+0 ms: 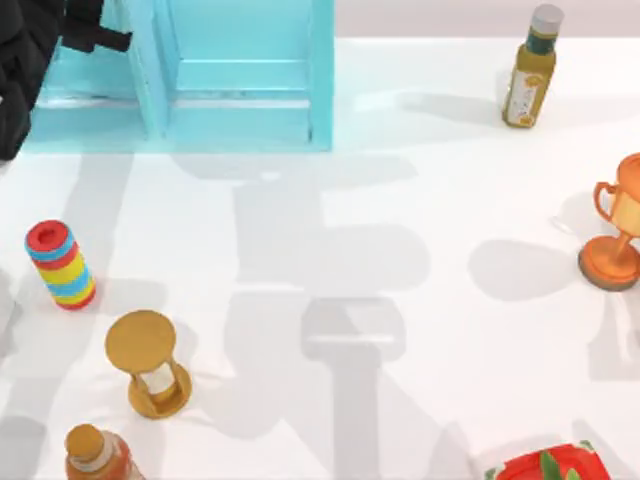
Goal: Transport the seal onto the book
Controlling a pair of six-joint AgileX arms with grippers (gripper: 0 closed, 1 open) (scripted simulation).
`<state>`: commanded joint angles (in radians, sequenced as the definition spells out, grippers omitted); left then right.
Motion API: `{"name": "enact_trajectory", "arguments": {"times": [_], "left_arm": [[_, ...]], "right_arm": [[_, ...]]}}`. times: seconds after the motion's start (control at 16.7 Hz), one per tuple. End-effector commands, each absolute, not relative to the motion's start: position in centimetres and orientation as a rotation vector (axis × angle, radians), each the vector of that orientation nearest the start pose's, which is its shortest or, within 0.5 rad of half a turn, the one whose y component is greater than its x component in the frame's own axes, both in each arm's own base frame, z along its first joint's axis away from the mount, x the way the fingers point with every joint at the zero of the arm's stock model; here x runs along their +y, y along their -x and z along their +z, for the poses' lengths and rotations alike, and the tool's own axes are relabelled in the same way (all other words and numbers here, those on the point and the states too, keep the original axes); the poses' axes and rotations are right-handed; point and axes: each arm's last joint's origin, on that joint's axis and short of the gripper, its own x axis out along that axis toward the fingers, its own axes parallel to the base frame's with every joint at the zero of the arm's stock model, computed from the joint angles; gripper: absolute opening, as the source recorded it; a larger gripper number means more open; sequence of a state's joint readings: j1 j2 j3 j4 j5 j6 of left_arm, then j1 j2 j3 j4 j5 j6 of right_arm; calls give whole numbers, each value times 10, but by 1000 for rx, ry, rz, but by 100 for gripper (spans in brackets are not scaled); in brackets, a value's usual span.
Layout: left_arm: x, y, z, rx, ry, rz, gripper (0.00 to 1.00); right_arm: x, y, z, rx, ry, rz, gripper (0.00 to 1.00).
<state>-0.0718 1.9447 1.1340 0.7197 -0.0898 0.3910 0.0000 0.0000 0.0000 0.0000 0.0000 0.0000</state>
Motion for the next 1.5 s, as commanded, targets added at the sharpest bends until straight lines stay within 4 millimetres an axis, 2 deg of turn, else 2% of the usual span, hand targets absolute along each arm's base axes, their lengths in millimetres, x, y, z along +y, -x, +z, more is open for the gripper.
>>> {"name": "enact_trajectory", "arguments": {"times": [0.18,0.3,0.48,0.66,0.84,1.2,1.5], "left_arm": [[-22,-386,257,93,-381,28,0],[-22,-350,280,97,-382,29,0],[-22,-300,289,117,-387,24,0],[-22,-267,283,125,-398,16,0],[-23,-255,277,129,-404,11,0],[-24,-256,275,140,-397,9,0],[-52,-265,273,172,-225,-26,0]], "right_arm": [[-1,-106,160,0,0,0,100],[-1,-106,160,0,0,0,100],[-1,-106,160,0,0,0,100],[-1,-106,160,0,0,0,100],[-1,-106,160,0,0,0,100],[-1,-106,160,0,0,0,100],[-1,-106,160,0,0,0,100]]}}
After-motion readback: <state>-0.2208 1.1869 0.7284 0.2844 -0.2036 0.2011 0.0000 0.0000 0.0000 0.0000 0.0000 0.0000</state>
